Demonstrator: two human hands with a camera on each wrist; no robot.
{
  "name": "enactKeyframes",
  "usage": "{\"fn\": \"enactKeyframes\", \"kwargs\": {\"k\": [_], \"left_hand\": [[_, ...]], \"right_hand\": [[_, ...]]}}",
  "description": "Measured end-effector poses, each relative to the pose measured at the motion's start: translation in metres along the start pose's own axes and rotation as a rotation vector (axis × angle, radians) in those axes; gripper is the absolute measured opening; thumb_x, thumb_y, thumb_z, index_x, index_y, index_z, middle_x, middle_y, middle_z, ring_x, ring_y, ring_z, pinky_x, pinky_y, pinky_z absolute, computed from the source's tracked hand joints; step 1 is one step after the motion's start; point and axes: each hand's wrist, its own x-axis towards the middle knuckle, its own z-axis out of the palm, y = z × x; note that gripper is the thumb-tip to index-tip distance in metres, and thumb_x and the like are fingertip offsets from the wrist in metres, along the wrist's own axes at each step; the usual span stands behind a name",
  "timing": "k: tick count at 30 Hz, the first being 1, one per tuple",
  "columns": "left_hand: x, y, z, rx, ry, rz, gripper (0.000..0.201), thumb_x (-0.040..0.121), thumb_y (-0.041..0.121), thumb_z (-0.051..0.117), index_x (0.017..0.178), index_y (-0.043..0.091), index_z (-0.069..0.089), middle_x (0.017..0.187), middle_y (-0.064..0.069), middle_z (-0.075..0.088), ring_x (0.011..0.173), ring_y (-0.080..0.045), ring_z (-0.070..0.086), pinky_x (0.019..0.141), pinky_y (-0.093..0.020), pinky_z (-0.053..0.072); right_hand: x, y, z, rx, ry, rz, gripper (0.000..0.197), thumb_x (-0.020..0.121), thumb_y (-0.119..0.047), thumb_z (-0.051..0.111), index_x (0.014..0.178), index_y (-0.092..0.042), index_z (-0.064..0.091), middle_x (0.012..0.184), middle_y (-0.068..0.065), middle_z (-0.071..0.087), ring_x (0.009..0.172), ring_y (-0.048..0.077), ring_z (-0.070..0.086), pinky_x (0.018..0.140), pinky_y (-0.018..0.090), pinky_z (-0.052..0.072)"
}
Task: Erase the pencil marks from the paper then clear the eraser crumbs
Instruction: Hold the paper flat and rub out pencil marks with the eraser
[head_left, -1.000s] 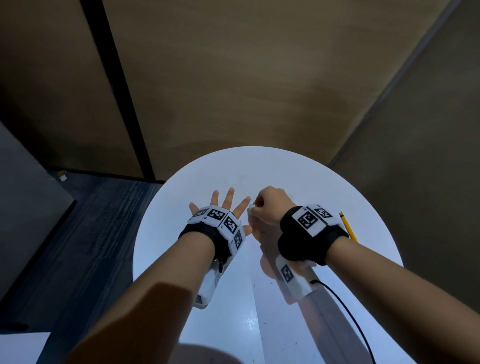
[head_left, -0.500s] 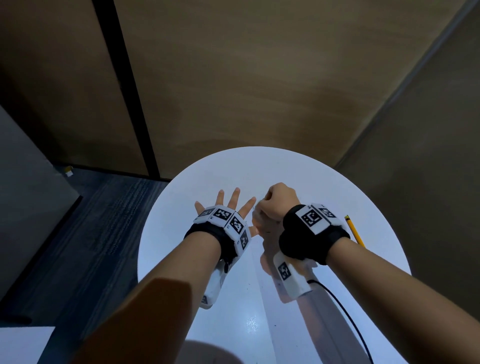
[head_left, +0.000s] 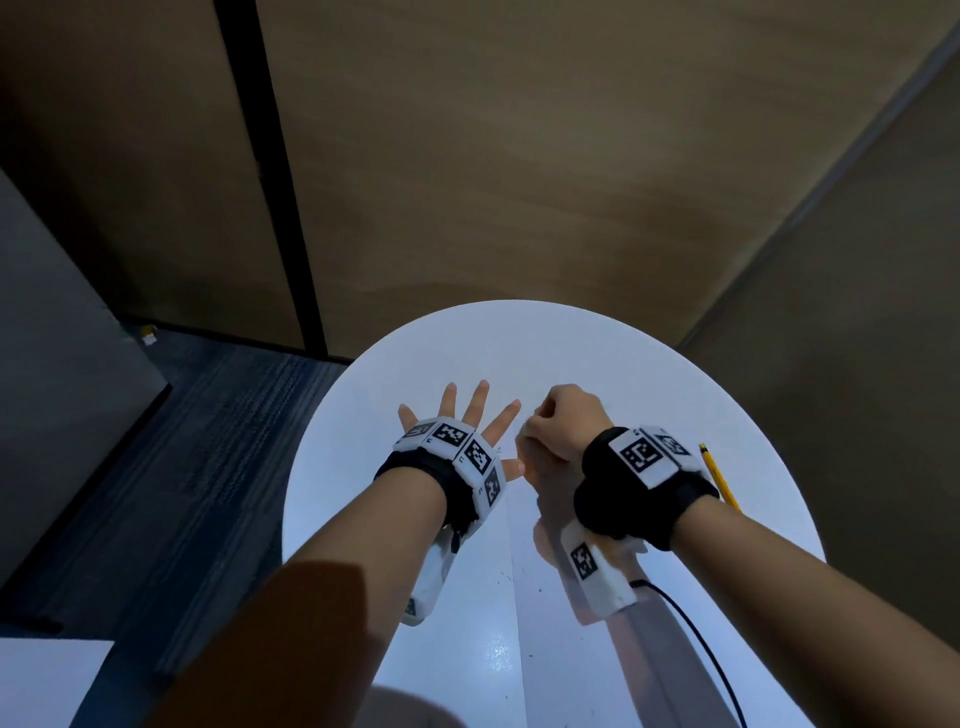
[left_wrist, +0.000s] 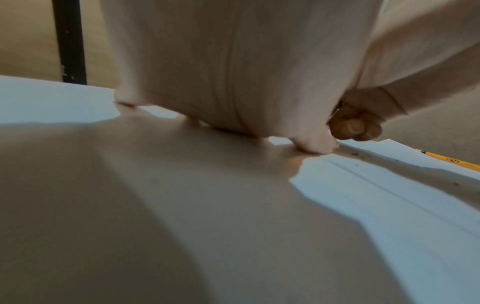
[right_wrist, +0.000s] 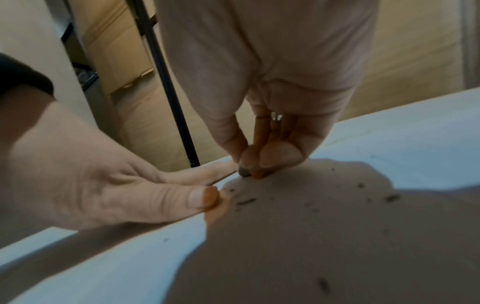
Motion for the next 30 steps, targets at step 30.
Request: {"fn": "enactKeyframes", "kwargs": {"k": [30], "left_hand": [[-0.013, -0.003, -0.016, 0.005, -0.058, 0.039, 0.073, 0.092, 0.064, 0.03, 0.145, 0.044, -0.016, 0.155, 0.004, -0.026, 0.144, -0.029, -0.019, 0.107, -0.069, 0.003]], "right_hand": [[0.004, -0.007, -0.004, -0.029, 0.09, -0.091, 0.02, 0.088, -0.016, 0.056, 0.093, 0.002, 0.062, 0.095, 0.016, 0.064, 0.078, 0.02, 0.05, 0.054, 0.024, 0.035]]}}
